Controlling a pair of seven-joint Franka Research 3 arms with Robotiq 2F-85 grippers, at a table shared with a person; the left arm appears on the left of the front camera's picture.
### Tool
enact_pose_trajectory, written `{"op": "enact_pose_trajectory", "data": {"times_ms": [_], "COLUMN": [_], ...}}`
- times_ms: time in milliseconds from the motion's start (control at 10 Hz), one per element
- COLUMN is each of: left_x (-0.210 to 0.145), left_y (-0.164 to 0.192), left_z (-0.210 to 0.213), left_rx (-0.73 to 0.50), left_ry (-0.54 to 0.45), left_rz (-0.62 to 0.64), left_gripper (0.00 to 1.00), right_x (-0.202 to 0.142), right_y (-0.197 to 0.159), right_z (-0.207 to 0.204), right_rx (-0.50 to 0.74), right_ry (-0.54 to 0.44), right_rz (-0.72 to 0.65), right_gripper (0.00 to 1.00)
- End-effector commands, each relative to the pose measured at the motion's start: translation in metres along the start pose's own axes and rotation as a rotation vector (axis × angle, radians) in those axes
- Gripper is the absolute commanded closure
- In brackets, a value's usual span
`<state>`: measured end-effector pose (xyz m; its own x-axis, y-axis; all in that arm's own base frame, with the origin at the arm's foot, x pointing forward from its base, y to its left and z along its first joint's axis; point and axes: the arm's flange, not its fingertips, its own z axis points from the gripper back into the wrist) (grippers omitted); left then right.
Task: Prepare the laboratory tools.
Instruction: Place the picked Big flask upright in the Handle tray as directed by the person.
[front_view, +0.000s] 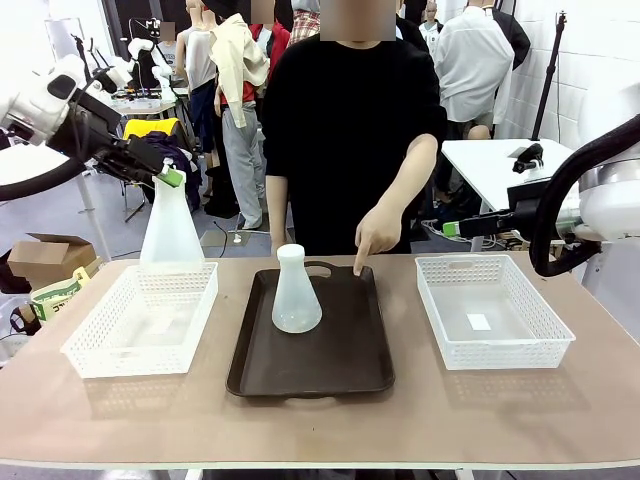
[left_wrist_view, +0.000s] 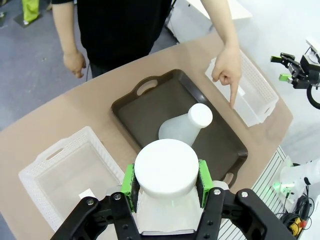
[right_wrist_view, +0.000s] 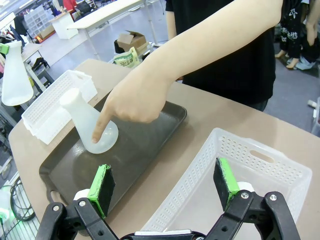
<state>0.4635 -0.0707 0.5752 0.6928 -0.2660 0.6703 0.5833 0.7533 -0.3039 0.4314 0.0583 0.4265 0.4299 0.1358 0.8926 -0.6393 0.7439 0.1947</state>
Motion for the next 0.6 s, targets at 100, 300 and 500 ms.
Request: {"op": "enact_pose_trajectory", "data": {"times_ms": [100, 300, 500], "left_x": [-0.022, -0.047, -0.058], "left_y": [-0.025, -0.051, -0.068], "left_z": [-0.037, -0.081, -0.094], "left_rx": [-0.189, -0.335, -0.366], "left_ry": [-0.030, -0.027, -0.080], "left_rz": [-0.203, -0.382, -0.563], "left_gripper": [1.00, 1.00, 1.00], "right_x": [0.000, 0.000, 0.000], "right_y": [0.001, 0.001, 0.001], "right_z": [0.001, 0.001, 0.001], "right_rx": [-0.002, -0.002, -0.002], "right_ry": [0.006, 0.006, 0.006], "right_rz": [-0.010, -0.010, -0.010], "right_gripper": [0.00, 0.00, 0.00]}}
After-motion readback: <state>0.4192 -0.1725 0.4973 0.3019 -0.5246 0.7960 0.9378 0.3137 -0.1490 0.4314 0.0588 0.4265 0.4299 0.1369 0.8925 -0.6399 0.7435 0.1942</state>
